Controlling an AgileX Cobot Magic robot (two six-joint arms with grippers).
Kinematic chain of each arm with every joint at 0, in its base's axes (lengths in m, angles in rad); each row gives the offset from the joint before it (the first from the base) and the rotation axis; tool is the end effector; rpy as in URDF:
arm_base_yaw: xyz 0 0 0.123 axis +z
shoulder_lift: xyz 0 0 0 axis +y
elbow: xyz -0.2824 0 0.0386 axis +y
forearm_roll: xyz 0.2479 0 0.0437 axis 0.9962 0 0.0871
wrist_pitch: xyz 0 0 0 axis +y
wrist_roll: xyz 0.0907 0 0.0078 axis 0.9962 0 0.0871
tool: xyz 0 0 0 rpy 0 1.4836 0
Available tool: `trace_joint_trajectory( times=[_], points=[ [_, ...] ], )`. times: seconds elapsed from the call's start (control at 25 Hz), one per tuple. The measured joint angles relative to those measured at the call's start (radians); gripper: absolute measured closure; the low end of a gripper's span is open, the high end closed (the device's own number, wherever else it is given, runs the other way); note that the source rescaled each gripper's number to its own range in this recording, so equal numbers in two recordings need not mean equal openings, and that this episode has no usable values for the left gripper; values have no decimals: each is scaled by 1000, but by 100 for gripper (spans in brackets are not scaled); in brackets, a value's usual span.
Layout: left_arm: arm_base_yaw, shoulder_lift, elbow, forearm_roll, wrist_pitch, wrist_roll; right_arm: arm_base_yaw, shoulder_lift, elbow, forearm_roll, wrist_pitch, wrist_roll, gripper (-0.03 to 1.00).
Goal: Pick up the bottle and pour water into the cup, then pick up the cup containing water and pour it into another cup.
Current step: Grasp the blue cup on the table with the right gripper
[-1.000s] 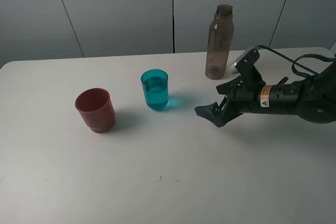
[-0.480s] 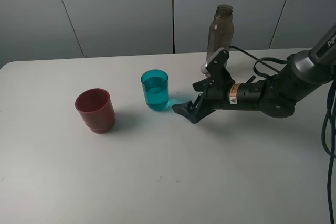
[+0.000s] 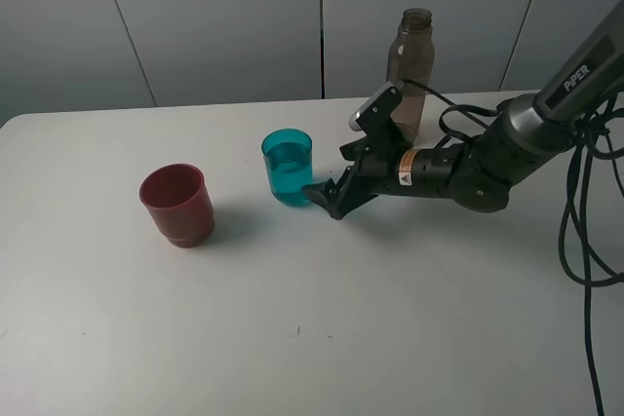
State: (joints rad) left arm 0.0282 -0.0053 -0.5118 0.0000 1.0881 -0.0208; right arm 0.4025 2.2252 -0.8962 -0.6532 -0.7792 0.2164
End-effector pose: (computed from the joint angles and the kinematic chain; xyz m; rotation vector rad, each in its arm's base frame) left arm -0.0082 -0.0002 0.2782 -0.0503 2.0540 0.0046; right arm 0.3282 0.1819 0.0483 -0.9537 1.9085 0.5432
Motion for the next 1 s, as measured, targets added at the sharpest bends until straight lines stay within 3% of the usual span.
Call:
trace_joint_trajectory(
  times=[0.68, 1.0],
  points=[
    [0, 0, 0, 0, 0, 0, 56, 71, -70, 15, 2, -2, -2],
    [0, 0, 0, 0, 0, 0, 85, 71, -70, 59, -53, -18, -3]
  ],
)
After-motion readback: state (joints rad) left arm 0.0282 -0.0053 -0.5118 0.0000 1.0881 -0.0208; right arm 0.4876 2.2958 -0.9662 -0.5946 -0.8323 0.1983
